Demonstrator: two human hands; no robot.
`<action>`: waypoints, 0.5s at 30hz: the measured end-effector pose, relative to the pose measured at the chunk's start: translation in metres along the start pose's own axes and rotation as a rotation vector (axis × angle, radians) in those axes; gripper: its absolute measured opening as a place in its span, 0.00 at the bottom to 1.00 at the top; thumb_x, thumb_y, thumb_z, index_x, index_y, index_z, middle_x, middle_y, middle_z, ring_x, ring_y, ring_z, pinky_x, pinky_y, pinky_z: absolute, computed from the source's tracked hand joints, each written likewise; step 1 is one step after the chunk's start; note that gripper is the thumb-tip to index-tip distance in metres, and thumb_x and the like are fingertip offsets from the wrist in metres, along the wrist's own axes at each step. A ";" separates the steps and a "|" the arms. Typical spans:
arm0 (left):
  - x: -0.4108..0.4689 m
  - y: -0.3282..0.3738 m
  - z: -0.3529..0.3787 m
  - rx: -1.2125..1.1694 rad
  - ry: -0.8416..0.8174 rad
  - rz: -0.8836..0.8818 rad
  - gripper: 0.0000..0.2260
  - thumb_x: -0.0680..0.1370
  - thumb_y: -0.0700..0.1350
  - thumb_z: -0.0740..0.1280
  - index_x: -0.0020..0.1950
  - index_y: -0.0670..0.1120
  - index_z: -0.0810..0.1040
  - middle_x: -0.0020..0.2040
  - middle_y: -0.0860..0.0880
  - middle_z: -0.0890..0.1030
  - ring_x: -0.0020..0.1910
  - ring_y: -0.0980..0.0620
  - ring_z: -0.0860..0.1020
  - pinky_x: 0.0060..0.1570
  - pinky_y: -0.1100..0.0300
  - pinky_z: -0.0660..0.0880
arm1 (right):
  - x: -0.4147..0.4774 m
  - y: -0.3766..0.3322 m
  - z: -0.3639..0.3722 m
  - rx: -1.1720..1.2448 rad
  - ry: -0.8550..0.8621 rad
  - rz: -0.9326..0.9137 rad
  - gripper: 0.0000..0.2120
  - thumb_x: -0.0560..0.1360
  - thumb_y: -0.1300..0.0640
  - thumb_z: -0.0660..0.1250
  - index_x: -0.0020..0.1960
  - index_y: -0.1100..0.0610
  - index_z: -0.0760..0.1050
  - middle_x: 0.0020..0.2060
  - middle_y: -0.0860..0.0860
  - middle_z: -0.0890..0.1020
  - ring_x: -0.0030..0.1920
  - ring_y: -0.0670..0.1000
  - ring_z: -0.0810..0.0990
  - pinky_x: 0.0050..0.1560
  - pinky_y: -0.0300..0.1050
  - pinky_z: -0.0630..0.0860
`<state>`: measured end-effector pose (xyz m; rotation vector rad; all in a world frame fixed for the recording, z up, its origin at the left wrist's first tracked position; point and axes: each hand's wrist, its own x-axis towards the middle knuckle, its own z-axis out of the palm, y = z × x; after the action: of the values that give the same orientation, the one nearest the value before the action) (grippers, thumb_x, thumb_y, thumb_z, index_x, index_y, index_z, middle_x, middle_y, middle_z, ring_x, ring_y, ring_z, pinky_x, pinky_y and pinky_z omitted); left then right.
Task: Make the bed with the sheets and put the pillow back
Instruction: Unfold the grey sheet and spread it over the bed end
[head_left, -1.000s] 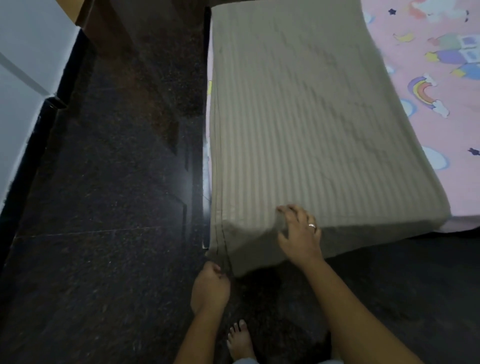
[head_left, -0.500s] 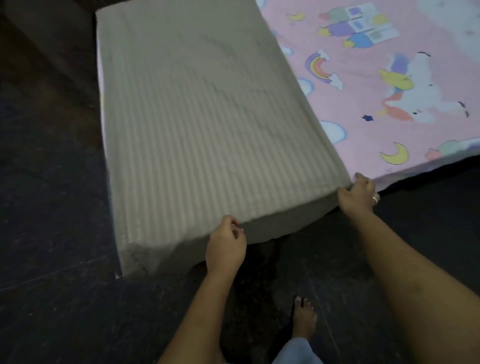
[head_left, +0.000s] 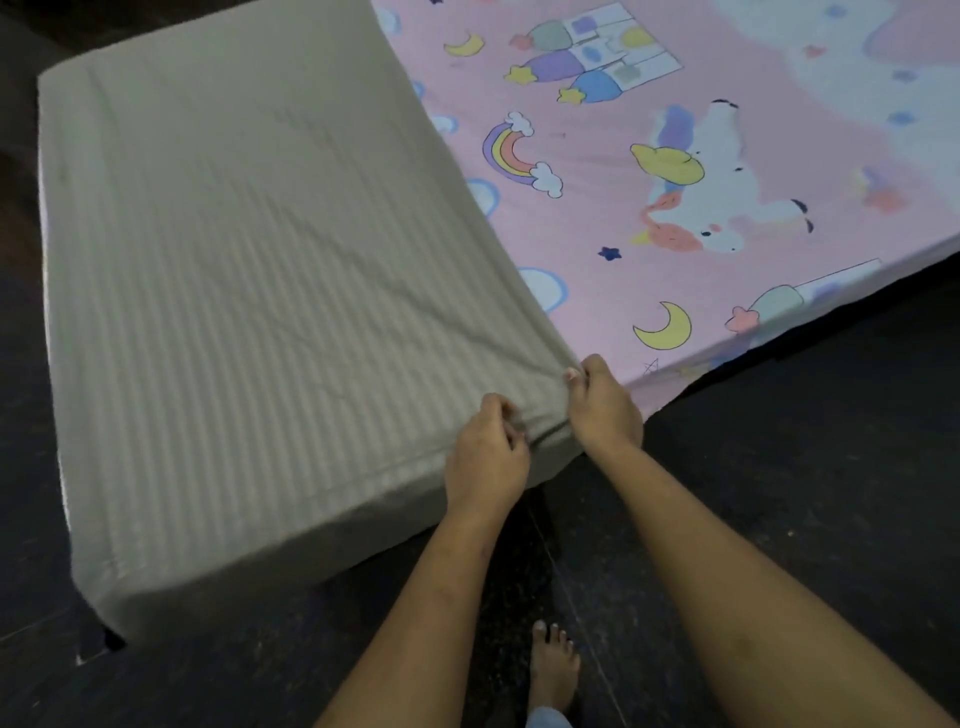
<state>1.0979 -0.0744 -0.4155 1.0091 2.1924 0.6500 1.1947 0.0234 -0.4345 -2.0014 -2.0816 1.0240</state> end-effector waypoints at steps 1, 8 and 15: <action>0.003 0.003 0.003 0.046 -0.042 -0.006 0.10 0.76 0.44 0.64 0.56 0.48 0.70 0.45 0.49 0.80 0.47 0.48 0.78 0.46 0.54 0.74 | 0.001 0.008 -0.003 -0.024 0.012 0.003 0.10 0.82 0.48 0.51 0.49 0.54 0.64 0.45 0.58 0.79 0.45 0.61 0.76 0.43 0.49 0.69; 0.011 -0.003 0.011 0.174 -0.229 -0.118 0.10 0.75 0.44 0.64 0.52 0.51 0.64 0.44 0.48 0.76 0.47 0.44 0.77 0.44 0.54 0.70 | 0.006 0.029 0.007 -0.219 0.082 -0.052 0.11 0.82 0.47 0.49 0.48 0.53 0.60 0.39 0.57 0.81 0.38 0.58 0.75 0.44 0.49 0.62; 0.006 -0.022 -0.008 0.036 -0.073 -0.176 0.02 0.76 0.45 0.65 0.45 0.51 0.72 0.40 0.50 0.77 0.44 0.47 0.78 0.41 0.58 0.71 | 0.000 0.030 0.001 -0.163 0.324 -0.042 0.13 0.77 0.53 0.64 0.59 0.56 0.69 0.50 0.55 0.80 0.53 0.60 0.77 0.50 0.54 0.68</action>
<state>1.0786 -0.0842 -0.4263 0.8329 2.2050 0.4873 1.2196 0.0203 -0.4505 -2.0225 -2.0731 0.4943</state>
